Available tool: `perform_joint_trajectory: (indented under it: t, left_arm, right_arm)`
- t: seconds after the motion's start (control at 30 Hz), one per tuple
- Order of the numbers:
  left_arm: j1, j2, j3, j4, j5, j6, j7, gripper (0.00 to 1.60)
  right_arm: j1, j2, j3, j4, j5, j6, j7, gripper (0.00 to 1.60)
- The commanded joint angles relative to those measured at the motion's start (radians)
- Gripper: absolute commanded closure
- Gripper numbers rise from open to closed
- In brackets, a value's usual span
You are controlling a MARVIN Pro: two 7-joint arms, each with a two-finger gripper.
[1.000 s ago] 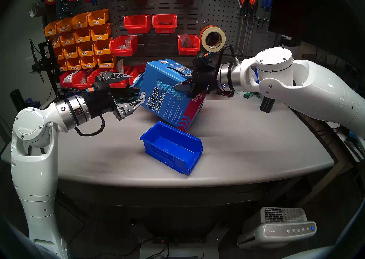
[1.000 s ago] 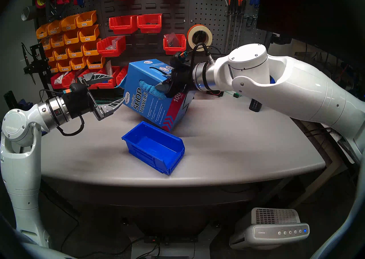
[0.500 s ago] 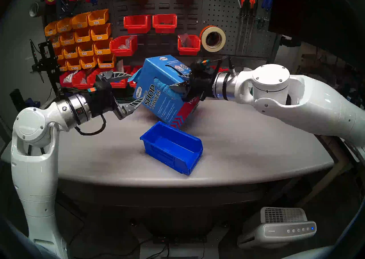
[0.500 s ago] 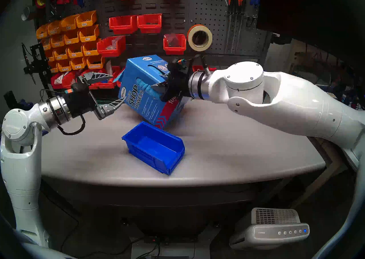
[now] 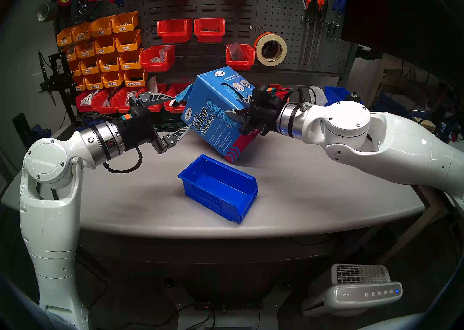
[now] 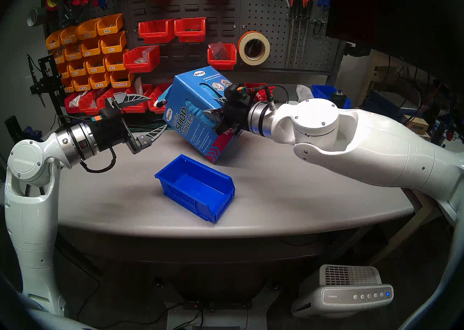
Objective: Take out a shop towel
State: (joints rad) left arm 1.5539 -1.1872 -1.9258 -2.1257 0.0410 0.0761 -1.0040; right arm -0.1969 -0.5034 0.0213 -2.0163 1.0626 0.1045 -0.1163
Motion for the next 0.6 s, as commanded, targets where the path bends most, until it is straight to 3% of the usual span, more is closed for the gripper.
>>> perform_joint_trajectory:
  t: [0.0,0.57]
  left_arm:
    - [-0.024,-0.003,-0.001,-0.014,0.002,-0.015,0.013,0.00]
    - [-0.015,-0.018,0.019,-0.024,0.010,-0.023,0.007,0.00]
  right_arm:
    - [-0.024,0.070,0.012,-0.086,-0.025,-0.080,-0.079,1.60]
    - [-0.141,0.142,-0.106,-0.201,-0.089,-0.138,-0.236,1.60]
